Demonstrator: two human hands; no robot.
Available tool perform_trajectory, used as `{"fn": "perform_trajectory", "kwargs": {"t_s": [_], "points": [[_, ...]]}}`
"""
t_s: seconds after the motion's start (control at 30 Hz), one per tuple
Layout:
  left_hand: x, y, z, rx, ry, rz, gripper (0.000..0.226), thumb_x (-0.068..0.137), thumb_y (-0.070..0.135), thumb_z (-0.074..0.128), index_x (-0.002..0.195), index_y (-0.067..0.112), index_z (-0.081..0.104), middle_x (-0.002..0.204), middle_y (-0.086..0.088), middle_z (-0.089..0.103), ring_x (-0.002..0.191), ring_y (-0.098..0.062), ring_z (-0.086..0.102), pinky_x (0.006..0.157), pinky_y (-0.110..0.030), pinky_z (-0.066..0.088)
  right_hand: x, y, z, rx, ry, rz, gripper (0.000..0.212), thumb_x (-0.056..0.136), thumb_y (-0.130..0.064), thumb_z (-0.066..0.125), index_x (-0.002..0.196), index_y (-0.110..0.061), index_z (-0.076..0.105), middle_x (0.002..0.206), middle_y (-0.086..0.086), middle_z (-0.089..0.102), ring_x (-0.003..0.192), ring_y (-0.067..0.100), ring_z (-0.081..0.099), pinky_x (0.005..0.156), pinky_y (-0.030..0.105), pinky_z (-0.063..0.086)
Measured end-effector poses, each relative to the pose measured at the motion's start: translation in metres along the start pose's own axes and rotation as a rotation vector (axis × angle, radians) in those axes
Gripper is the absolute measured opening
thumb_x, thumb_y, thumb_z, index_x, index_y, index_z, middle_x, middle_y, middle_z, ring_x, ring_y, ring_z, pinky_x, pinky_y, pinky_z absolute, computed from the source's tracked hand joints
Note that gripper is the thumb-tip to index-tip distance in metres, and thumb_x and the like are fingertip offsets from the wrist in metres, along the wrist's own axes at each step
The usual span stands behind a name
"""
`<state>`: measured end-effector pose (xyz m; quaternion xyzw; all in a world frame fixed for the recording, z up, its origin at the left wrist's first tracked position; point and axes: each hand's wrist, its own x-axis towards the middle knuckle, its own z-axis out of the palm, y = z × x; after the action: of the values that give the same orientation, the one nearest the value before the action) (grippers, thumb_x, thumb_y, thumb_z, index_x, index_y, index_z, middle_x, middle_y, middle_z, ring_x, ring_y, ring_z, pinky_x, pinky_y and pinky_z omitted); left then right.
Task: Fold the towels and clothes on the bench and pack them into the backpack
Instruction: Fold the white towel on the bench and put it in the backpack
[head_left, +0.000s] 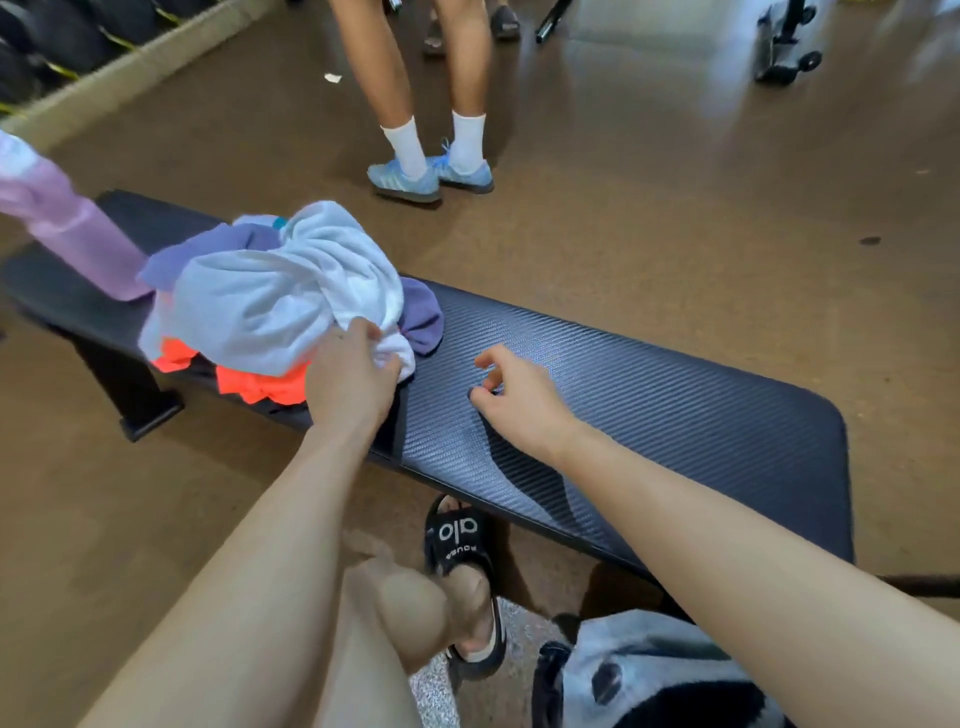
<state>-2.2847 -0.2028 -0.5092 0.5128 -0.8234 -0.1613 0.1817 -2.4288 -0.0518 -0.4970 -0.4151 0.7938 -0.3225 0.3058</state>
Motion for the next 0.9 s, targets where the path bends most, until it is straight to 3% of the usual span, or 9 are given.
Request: {"fn": "perform_trajectory", "kwargs": {"t_s": [0.13,0.27,0.37,0.47,0.57,0.67,0.83,0.9], "points": [[-0.012,0.034,-0.008,-0.214,-0.035,0.125,0.016,0.086,0.028,0.066,0.095,0.023,0.054,0.085,0.001,0.062,0.083,-0.024,0.057,0.067,-0.034,0.036,-0.004,-0.003,0.0,0.234,0.056,0.035,0.026,0.093,-0.031,0.059,0.119,-0.028,0.059,0.099,-0.008,0.064,0.086,0.016,0.064,0.081,0.045,0.057],[-0.059,0.087,-0.015,-0.437,-0.171,0.244,0.014,0.092,0.028,0.064,0.095,0.026,0.051,0.071,0.008,0.059,0.068,-0.01,0.056,0.064,-0.032,0.042,-0.019,-0.005,-0.024,0.553,0.133,0.077,0.022,0.087,-0.035,0.061,0.107,-0.029,0.068,0.103,-0.009,0.071,0.1,0.01,0.066,0.089,0.033,0.052],[-0.093,0.104,-0.011,-0.466,-0.327,0.284,0.011,0.097,0.035,0.059,0.096,0.031,0.049,0.067,0.004,0.06,0.065,-0.008,0.058,0.063,-0.03,0.046,-0.036,0.005,-0.048,0.615,0.124,0.15,0.016,0.083,-0.029,0.068,0.099,-0.027,0.07,0.102,-0.005,0.07,0.096,0.01,0.065,0.081,0.027,0.049],[-0.119,0.112,-0.009,-0.429,-0.471,0.346,0.015,0.097,0.041,0.059,0.104,0.033,0.048,0.066,0.003,0.06,0.064,-0.012,0.058,0.065,-0.035,0.048,-0.067,0.031,-0.076,0.362,0.164,0.071,0.014,0.083,-0.013,0.07,0.09,-0.025,0.073,0.091,-0.01,0.069,0.085,0.001,0.061,0.072,0.022,0.044],[-0.129,0.117,-0.008,-0.293,-0.514,0.426,0.023,0.091,0.039,0.061,0.11,0.036,0.049,0.069,0.007,0.06,0.069,-0.012,0.058,0.069,-0.037,0.05,-0.098,0.055,-0.096,0.196,0.157,0.056,0.019,0.08,-0.007,0.07,0.084,-0.025,0.073,0.079,-0.014,0.066,0.073,-0.002,0.057,0.067,0.021,0.038],[-0.136,0.118,-0.002,-0.064,-0.542,0.56,0.021,0.087,0.043,0.062,0.102,0.033,0.051,0.081,0.011,0.057,0.08,-0.014,0.059,0.072,-0.035,0.049,-0.125,0.072,-0.112,-0.012,0.158,0.002,0.018,0.086,-0.013,0.067,0.088,-0.031,0.07,0.091,-0.016,0.066,0.083,0.002,0.057,0.07,0.018,0.037],[-0.146,0.112,0.016,0.159,-0.452,0.671,0.048,0.084,0.038,0.069,0.128,0.028,0.051,0.112,-0.002,0.046,0.1,-0.026,0.051,0.082,-0.038,0.046,-0.162,0.095,-0.138,-0.203,0.188,-0.057,0.009,0.095,-0.02,0.062,0.098,-0.028,0.066,0.098,-0.009,0.057,0.095,0.012,0.053,0.079,0.026,0.034],[-0.146,0.113,0.021,0.245,-0.429,0.714,0.04,0.087,0.04,0.068,0.123,0.026,0.056,0.117,-0.003,0.05,0.105,-0.028,0.05,0.082,-0.037,0.042,-0.172,0.103,-0.144,-0.27,0.203,-0.064,0.009,0.096,-0.022,0.06,0.101,-0.027,0.066,0.097,-0.007,0.055,0.094,0.015,0.054,0.079,0.031,0.038]]}}
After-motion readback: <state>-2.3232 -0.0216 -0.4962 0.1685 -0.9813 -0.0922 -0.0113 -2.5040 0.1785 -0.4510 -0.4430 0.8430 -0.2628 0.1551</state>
